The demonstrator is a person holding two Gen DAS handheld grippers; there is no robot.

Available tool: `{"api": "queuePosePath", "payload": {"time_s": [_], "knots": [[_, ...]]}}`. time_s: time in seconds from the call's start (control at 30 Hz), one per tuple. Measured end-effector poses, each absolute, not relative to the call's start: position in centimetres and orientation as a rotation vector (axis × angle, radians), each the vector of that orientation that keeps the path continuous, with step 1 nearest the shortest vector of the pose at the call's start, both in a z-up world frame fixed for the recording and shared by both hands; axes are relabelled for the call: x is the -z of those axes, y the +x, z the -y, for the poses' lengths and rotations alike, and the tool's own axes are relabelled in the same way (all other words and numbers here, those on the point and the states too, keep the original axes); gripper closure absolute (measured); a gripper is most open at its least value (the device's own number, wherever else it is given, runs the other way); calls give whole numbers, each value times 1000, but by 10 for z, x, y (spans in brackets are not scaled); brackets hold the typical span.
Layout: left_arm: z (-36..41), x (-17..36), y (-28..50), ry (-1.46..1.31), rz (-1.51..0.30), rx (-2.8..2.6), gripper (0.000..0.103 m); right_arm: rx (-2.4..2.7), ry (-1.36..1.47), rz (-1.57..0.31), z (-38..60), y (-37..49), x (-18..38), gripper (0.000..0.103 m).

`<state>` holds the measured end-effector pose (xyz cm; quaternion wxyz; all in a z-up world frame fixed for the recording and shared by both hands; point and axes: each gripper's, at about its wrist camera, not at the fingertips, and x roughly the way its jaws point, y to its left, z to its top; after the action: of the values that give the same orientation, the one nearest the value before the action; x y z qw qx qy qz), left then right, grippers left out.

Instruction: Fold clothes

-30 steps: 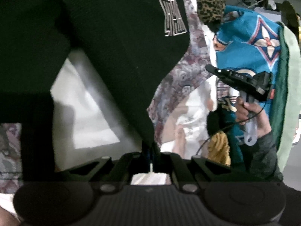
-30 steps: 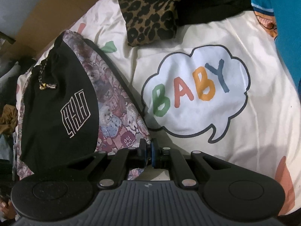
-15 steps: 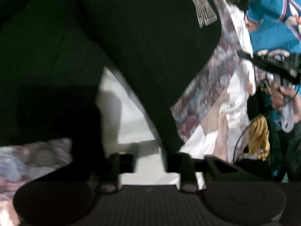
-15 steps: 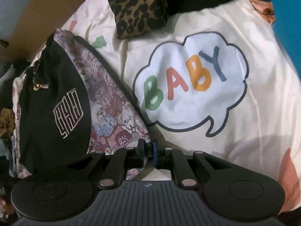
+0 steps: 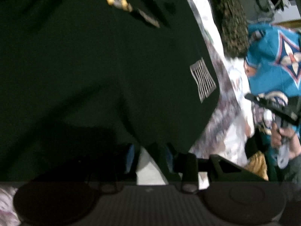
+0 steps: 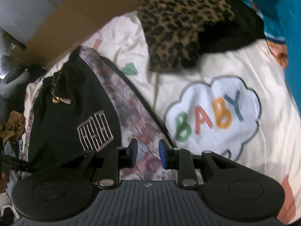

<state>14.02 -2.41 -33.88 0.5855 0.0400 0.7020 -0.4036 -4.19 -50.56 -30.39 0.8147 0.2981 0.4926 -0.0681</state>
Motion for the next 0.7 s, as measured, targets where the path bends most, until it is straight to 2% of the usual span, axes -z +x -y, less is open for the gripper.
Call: {"api": "queuePosePath", "payload": {"time_s": [0.27, 0.5, 0.6, 0.7], "knots": [[43, 319, 188, 113, -1489, 855, 65, 133, 562, -1029, 495, 1, 301, 77], [73, 313, 220, 117, -1469, 840, 64, 142, 532, -1003, 493, 35, 308, 77], [85, 311, 233, 132, -1438, 809, 64, 159, 543, -982, 497, 47, 312, 69], [99, 310, 242, 139, -1409, 782, 64, 153, 542, -957, 497, 59, 314, 68]]}}
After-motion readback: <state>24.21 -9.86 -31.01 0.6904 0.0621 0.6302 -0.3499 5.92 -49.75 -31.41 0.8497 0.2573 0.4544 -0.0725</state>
